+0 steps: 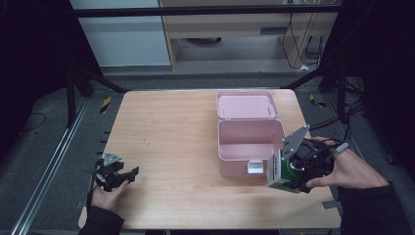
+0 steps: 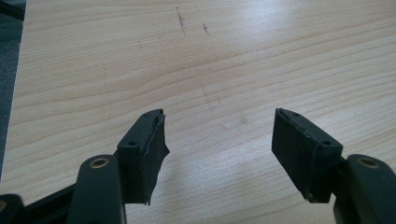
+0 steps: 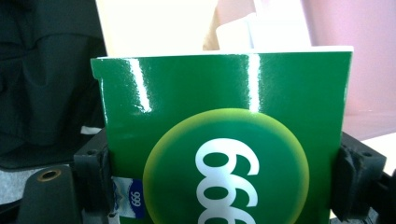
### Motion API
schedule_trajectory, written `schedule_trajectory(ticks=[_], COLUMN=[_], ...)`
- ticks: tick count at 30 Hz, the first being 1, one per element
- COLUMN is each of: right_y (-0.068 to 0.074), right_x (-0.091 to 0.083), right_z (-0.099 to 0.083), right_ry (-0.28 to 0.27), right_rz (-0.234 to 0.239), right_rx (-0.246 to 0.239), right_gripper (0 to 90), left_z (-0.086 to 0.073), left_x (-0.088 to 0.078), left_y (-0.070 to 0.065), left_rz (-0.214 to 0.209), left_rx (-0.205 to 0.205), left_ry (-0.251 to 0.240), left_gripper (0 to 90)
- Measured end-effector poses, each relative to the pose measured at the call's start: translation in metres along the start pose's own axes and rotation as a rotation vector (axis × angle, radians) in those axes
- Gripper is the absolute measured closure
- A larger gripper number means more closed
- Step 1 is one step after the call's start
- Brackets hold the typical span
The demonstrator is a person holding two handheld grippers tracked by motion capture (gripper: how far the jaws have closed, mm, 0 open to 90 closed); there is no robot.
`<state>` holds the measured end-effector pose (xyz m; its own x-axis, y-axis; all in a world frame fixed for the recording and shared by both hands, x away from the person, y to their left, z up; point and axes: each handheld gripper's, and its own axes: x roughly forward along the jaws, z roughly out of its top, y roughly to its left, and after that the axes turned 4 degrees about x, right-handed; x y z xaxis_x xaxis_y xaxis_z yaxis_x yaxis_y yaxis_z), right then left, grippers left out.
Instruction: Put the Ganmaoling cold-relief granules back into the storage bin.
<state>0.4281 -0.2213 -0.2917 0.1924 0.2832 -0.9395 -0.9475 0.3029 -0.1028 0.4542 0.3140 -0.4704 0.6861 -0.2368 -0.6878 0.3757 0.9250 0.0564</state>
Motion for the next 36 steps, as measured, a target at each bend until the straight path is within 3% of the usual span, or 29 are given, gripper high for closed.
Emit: schedule_trajectory(ticks=[8,17,21,36], right_y=[-0.012,-0.036,-0.046,-0.074], right_x=[-0.012,-0.022,-0.024,-0.022], right_z=[0.007,0.015,0.019,0.029], right_ry=[-0.028,-0.032,-0.043,-0.053], right_rz=[-0.019,-0.045,-0.069,-0.079], right_rx=[0.002,0.017,0.003,0.000], right_gripper=[16.5,16.5,16.5,16.5], left_z=[0.000,0.000,0.000,0.000], left_x=[0.000,0.001,0.002,0.003], left_y=[0.001,0.001,0.001,0.001], left_rz=[-0.001,0.000,-0.001,-0.001], left_rx=[0.003,0.004,0.006,0.007], left_ry=[0.004,0.008,0.009,0.009], left_gripper=[34.3,34.4,34.4,34.4])
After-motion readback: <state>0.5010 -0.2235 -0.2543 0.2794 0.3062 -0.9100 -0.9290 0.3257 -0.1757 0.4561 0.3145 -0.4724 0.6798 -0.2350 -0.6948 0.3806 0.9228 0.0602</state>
